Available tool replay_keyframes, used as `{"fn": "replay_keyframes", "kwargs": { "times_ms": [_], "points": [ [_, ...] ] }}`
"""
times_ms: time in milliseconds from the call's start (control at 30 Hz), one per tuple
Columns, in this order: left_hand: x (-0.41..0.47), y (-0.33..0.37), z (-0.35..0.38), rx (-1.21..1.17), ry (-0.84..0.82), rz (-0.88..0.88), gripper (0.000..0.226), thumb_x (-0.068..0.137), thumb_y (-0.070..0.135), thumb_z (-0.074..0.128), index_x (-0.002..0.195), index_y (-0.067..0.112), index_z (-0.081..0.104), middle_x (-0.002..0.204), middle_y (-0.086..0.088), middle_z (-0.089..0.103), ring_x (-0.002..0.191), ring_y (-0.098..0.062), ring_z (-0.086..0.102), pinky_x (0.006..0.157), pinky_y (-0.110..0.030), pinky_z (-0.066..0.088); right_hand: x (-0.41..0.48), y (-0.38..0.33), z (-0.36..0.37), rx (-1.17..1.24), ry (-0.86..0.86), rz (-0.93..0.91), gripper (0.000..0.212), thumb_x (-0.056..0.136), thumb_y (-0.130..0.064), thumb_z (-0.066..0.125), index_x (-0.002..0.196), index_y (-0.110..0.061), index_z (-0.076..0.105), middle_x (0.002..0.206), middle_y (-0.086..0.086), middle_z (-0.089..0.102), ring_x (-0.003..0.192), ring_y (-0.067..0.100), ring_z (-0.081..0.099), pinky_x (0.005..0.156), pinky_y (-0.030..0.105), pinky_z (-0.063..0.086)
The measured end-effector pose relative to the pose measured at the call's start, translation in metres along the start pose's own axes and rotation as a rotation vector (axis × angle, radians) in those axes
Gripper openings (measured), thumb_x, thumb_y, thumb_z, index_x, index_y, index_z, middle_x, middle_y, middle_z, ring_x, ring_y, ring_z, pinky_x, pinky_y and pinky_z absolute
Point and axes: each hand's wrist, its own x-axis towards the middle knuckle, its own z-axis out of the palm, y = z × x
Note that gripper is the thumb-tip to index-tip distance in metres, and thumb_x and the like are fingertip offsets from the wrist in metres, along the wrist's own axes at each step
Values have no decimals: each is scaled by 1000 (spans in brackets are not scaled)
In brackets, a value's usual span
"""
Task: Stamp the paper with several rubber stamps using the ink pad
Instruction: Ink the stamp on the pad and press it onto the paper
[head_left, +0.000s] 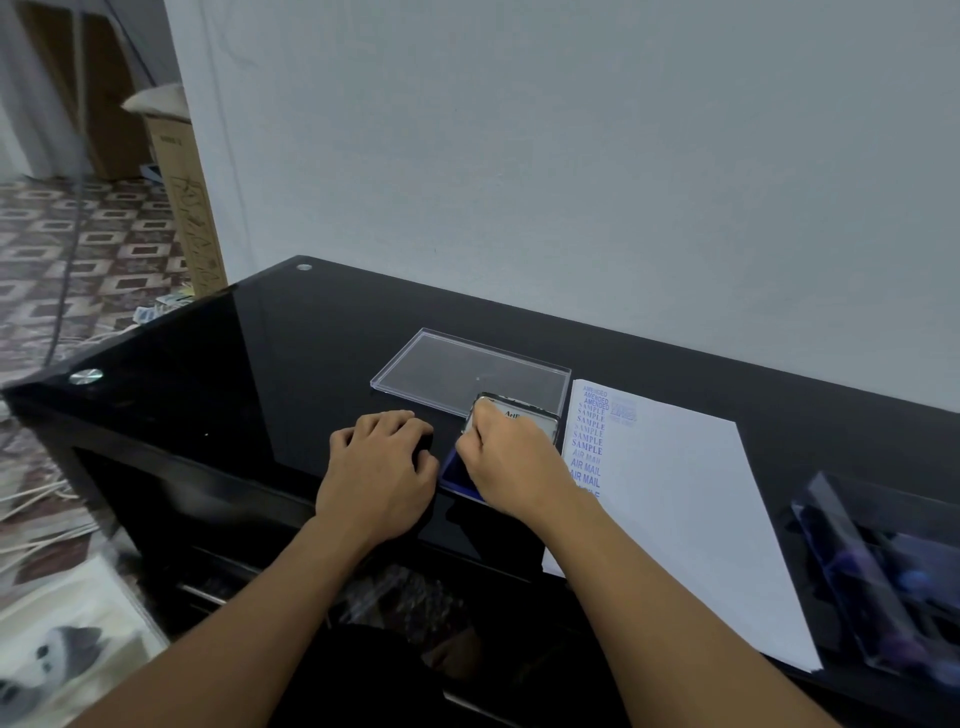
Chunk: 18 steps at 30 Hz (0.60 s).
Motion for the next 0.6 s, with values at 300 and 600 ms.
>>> {"fn": "replay_keyframes", "kwargs": {
  "times_ms": [300, 600],
  "points": [
    [-1, 0, 0, -4, -2, -3, 36, 98, 37, 42, 131, 33, 56, 146, 13, 46, 136, -12, 36, 108, -39, 25, -1, -1, 0, -7, 2, 19, 18, 99, -27, 38, 87, -14, 38, 72, 6, 48, 72, 32, 47, 60, 37, 33],
    [-2, 1, 0, -8, -5, -1, 37, 98, 38, 42, 133, 33, 55, 147, 13, 46, 137, -12, 36, 109, -39, 25, -3, -2, -2, -9, -17, 18, 17, 99, -27, 38, 90, -13, 41, 73, 6, 49, 73, 30, 48, 58, 37, 33]
  ]
}}
